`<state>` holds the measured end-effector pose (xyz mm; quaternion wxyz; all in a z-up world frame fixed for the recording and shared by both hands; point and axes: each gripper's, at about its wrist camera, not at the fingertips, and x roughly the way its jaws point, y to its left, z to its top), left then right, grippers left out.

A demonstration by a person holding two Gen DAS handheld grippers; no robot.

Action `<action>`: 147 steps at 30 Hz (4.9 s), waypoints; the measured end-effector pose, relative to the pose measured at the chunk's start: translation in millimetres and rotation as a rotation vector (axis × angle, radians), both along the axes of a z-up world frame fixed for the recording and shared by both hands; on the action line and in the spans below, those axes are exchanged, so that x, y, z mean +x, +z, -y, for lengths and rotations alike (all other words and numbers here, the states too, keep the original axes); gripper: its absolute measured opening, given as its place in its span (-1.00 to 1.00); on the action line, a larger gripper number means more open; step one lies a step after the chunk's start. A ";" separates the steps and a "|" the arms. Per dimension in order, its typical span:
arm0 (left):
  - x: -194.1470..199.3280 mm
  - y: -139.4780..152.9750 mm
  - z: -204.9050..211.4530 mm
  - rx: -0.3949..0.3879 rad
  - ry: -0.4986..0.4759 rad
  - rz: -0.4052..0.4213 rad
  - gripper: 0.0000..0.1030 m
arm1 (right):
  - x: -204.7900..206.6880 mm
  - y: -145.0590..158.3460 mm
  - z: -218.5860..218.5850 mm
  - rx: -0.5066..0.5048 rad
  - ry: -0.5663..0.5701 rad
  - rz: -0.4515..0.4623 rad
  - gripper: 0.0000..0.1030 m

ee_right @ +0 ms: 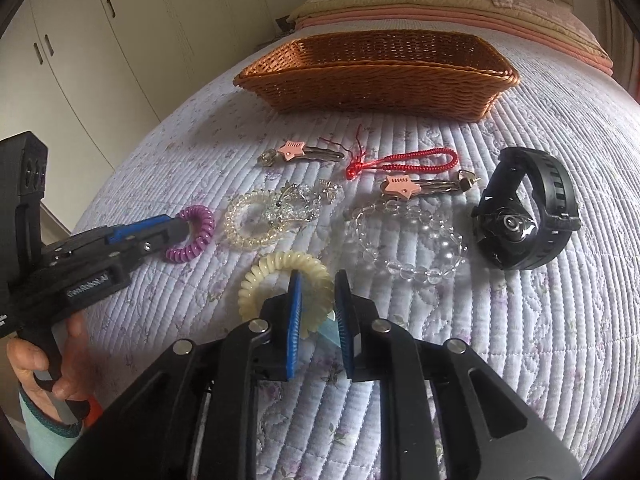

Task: Organize jewelry
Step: 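Carry both coil hair ties into the wicker basket and open both tools, then move both tools back over the remaining jewelry on the bed, then grasp the clear bead bracelet with the left tool while the right tool grasps the black watch, then carry the bead bracelet and black watch into the basket and open both tools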

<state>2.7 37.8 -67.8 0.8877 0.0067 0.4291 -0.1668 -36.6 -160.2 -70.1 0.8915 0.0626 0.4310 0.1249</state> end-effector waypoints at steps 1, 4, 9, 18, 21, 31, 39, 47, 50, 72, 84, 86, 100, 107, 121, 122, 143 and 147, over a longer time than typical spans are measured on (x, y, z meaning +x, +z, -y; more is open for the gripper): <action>-1.7 -1.0 4.6 0.034 -0.001 0.021 -0.46 | 1.4 0.1 -2.9 -0.020 0.007 -0.006 -0.68; -4.8 -2.4 13.5 0.088 0.010 0.052 -0.79 | 8.2 1.3 -13.0 -0.085 0.033 -0.035 -0.68; -7.4 3.6 5.3 0.020 0.020 0.080 -0.84 | 14.6 2.3 -23.7 -0.152 0.051 -0.063 -0.79; -5.6 55.6 4.6 -0.068 0.014 0.209 -0.84 | 5.3 53.2 -1.8 -0.040 -0.009 0.106 -0.82; 9.7 71.2 12.3 -0.097 0.001 0.234 -0.84 | 17.6 77.4 9.3 -0.004 -0.020 0.159 -0.82; 120.2 95.5 54.9 -0.104 0.004 0.252 -0.83 | 131.5 111.6 60.7 -0.006 -0.118 0.159 -0.82; 187.3 63.3 99.4 0.006 -0.021 0.167 -0.83 | 225.6 65.2 80.8 -0.051 -0.212 -0.056 -0.82; 193.3 41.2 99.8 0.029 -0.034 0.119 -0.71 | 247.3 42.0 87.1 -0.073 -0.228 -0.173 -0.78; 187.4 46.7 98.0 0.024 -0.035 0.138 -0.34 | 258.0 33.8 87.9 -0.065 -0.208 -0.236 -0.77; 12.0 98.2 24.4 -0.200 -0.076 0.242 -0.14 | 24.2 116.1 70.1 -0.023 -0.206 0.263 -0.07; 12.2 13.5 23.5 -0.167 -0.031 0.063 -0.36 | -6.3 51.2 78.9 -0.152 -0.304 0.194 -0.07; 15.2 8.1 26.5 -0.160 -0.030 0.046 -0.36 | 1.3 44.9 81.5 -0.161 -0.301 0.165 -0.07; 21.0 -3.7 52.4 -0.012 -0.021 0.021 -0.37 | 10.8 19.9 124.5 -0.109 -0.367 0.095 -0.17; 15.2 -3.0 64.4 0.077 -0.034 0.056 -0.57 | 31.1 1.7 140.0 -0.068 -0.346 -0.017 -0.19; 8.5 -2.9 54.5 -0.008 -0.050 0.050 -0.71 | 23.7 16.0 143.3 0.055 -0.270 0.079 -0.25; 8.7 -3.2 55.6 -0.005 -0.053 0.050 -0.77 | 24.9 15.3 140.0 0.052 -0.258 0.085 -0.25; -15.2 25.9 24.7 -0.204 -0.065 0.132 -0.87 | 9.5 24.6 137.8 0.122 -0.253 0.131 -0.82; -28.4 47.5 22.9 -0.188 -0.064 0.207 -0.87 | 8.7 24.0 137.7 0.128 -0.256 0.132 -0.82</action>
